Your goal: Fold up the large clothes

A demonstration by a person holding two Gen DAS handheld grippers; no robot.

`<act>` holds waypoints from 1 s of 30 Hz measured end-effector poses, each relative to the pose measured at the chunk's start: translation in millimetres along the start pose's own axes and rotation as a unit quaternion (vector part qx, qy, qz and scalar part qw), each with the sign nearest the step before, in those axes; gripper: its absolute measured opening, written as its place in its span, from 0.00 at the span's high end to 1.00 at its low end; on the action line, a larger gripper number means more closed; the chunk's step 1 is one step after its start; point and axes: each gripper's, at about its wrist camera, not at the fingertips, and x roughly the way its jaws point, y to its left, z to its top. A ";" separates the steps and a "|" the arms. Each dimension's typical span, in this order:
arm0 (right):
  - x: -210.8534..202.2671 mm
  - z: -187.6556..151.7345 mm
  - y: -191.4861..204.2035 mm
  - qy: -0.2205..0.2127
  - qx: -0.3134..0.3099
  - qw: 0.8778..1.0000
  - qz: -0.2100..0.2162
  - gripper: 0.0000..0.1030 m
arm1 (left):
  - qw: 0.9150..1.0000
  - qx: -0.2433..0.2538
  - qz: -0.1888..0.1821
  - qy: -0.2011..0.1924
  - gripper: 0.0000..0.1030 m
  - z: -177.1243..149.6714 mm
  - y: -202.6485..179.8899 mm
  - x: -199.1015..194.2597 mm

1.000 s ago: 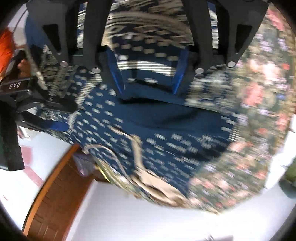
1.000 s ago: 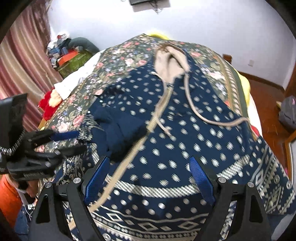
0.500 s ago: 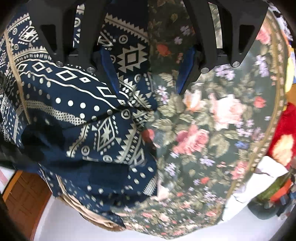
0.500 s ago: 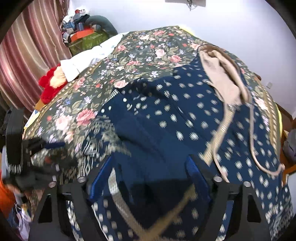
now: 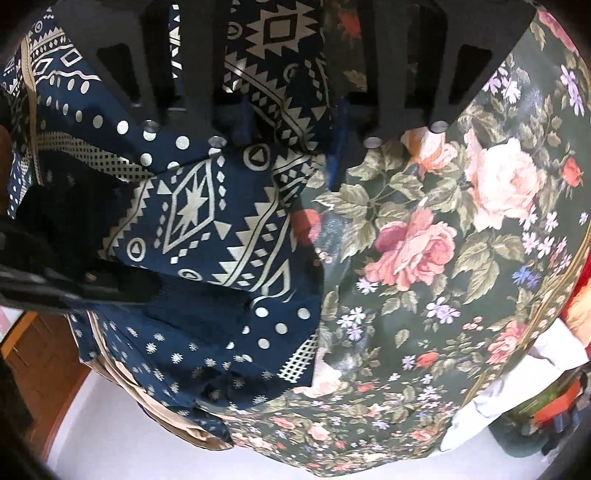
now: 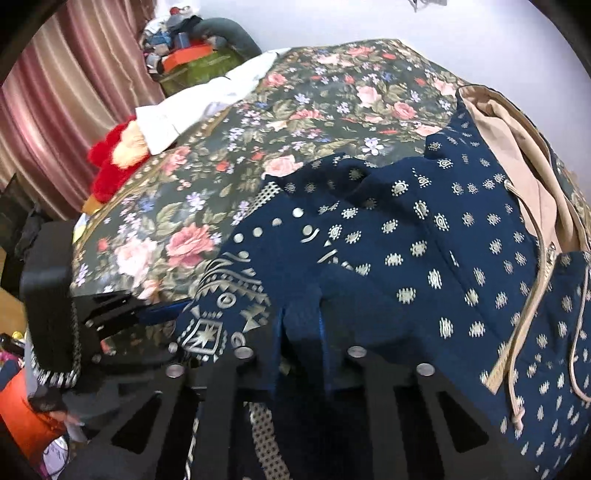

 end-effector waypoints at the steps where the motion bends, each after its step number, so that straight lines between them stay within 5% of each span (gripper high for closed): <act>1: -4.7 -2.8 -0.5 -0.005 0.001 1.000 -0.004 0.90 | 1.000 -0.006 0.003 -0.003 0.75 -1.7 1.8 -3.5; 7: -54.3 -12.6 -16.3 -0.061 0.017 0.997 -0.040 0.92 | 0.999 -0.031 0.027 -0.015 0.88 -5.7 11.7 -23.2; 11: -94.2 -21.6 -36.7 -0.096 0.038 0.992 -0.067 0.93 | 0.994 -0.055 0.096 0.000 0.96 -12.5 31.9 -22.6; 15: -129.5 -42.5 -57.1 -0.119 0.059 0.986 -0.098 0.94 | 0.995 -0.096 0.038 0.015 0.96 -23.3 46.6 -33.1; 20: -160.4 -69.9 -79.6 -0.135 0.082 0.980 -0.120 0.94 | 0.998 -0.024 0.049 -0.012 0.96 -20.7 10.9 -59.9; 25: -168.2 -90.0 -103.7 -0.137 0.126 0.975 -0.120 0.93 | 0.998 0.034 0.039 -0.020 0.79 -14.3 -27.9 -70.8; 28: -160.7 -93.0 -121.9 -0.099 0.164 0.980 -0.056 0.93 | 0.999 0.030 0.017 -0.017 0.60 -9.1 -41.8 -66.3; 30: -153.1 -93.6 -126.9 -0.079 0.179 0.980 -0.038 0.93 | 1.000 0.013 -0.011 -0.009 0.60 -6.2 -51.6 -66.5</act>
